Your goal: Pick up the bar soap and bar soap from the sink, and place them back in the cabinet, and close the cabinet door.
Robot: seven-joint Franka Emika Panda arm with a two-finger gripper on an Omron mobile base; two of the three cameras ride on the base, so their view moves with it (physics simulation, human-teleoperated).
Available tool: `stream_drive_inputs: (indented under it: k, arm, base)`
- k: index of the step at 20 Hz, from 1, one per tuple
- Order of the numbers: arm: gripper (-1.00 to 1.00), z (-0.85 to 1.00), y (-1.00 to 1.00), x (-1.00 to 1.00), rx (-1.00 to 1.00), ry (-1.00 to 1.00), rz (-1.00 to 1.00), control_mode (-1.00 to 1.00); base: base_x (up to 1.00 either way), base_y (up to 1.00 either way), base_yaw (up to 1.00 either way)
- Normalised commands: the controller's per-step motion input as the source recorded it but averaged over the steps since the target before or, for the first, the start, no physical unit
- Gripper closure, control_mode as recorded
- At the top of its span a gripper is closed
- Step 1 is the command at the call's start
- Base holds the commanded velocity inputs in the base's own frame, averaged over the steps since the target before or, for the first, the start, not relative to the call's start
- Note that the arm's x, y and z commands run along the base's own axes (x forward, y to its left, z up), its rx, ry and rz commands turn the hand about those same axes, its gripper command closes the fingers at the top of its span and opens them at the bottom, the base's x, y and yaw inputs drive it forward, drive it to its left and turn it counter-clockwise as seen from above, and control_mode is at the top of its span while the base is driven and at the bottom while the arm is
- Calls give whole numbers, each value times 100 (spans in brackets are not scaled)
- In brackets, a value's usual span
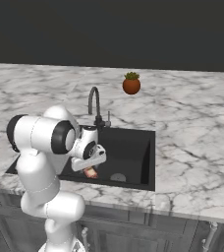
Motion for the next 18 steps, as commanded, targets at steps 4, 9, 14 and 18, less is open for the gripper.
stream_drive_inputs:
  k: [4,9,14,18]
  arm:
    - [-100,-19,3,16,0,0,0,-100]
    - [-100,-17,3,20,0,0,0,-100]
    - [-100,-16,4,21,0,0,0,-100]
    - [-100,-16,4,15,0,0,0,-100]
  base:
    - [0,0,0]
    - [0,0,0]
    - [0,0,0]
    - [0,0,0]
